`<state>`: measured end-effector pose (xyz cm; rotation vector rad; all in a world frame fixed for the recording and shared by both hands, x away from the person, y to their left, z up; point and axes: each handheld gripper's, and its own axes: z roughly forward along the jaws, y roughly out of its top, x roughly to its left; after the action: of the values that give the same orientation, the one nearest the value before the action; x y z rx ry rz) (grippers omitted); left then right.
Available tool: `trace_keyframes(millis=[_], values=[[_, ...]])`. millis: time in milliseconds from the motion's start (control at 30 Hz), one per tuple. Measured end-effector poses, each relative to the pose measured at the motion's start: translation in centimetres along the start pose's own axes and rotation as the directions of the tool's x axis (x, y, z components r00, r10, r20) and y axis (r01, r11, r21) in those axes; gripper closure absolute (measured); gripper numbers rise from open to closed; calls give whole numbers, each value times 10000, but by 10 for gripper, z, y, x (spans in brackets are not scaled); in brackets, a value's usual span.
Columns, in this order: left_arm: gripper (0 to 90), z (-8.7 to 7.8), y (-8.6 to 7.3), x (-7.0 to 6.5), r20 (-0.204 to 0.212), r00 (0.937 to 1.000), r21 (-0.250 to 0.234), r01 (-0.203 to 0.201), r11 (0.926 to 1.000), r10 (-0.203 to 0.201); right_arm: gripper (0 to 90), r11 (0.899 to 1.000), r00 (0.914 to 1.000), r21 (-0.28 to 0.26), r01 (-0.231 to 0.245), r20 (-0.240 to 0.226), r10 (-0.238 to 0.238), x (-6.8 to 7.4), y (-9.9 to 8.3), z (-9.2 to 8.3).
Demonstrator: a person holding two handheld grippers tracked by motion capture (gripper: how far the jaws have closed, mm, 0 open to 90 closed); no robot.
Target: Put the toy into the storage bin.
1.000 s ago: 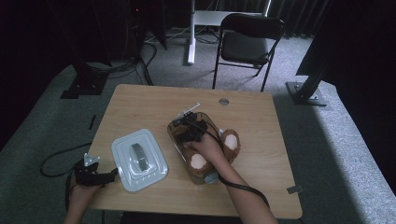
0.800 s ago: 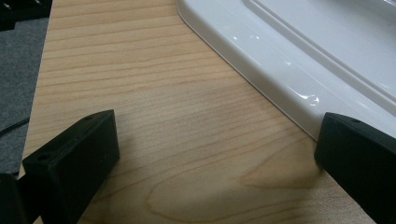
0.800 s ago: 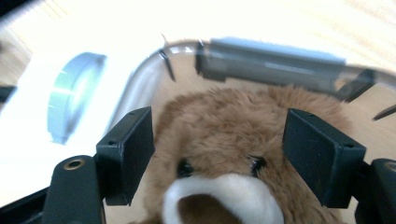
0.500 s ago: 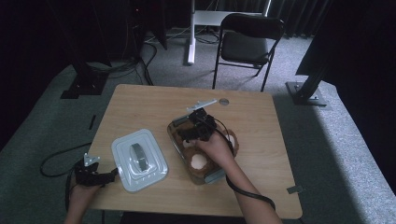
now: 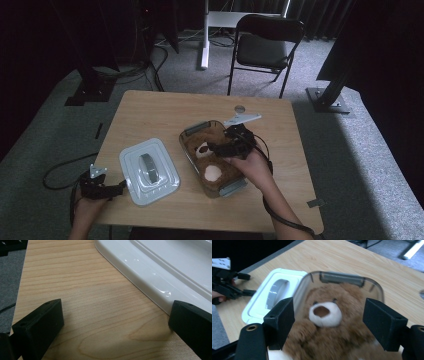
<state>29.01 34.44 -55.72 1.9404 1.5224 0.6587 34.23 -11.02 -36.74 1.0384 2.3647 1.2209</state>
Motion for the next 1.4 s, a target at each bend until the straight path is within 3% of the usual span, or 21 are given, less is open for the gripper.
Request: trace_keyframes(millis=[433,533,667,833,967,1167,1400], values=[[5,0,0,0,6,10000,13,13,10000,-13,287,9986,9974,-13,-522,503,522,-28,-36,-39],[5,0,0,0,1,10000,13,22,10000,-22,325,9976,9971,-108,-683,338,687,-31,-42,-44],[5,0,0,0,-2,10000,20,19,10000,-19,325,9987,9986,-94,-491,-180,490,-19,-47,-45],[5,0,0,0,-5,10000,14,22,10000,-22,325,9997,9939,11,-257,-1077,257,2,-55,-39],[5,0,0,0,-1,10000,22,22,10000,-22,325,9995,9889,315,64,-1485,-16,14,-59,-29],[5,0,0,0,-2,10000,16,28,10000,-28,320,9950,9891,928,364,-1455,-226,18,-60,-2],[5,0,0,0,-8,10000,-7,25,10000,-25,334,9920,9912,1239,223,-1321,-58,13,-58,21]])
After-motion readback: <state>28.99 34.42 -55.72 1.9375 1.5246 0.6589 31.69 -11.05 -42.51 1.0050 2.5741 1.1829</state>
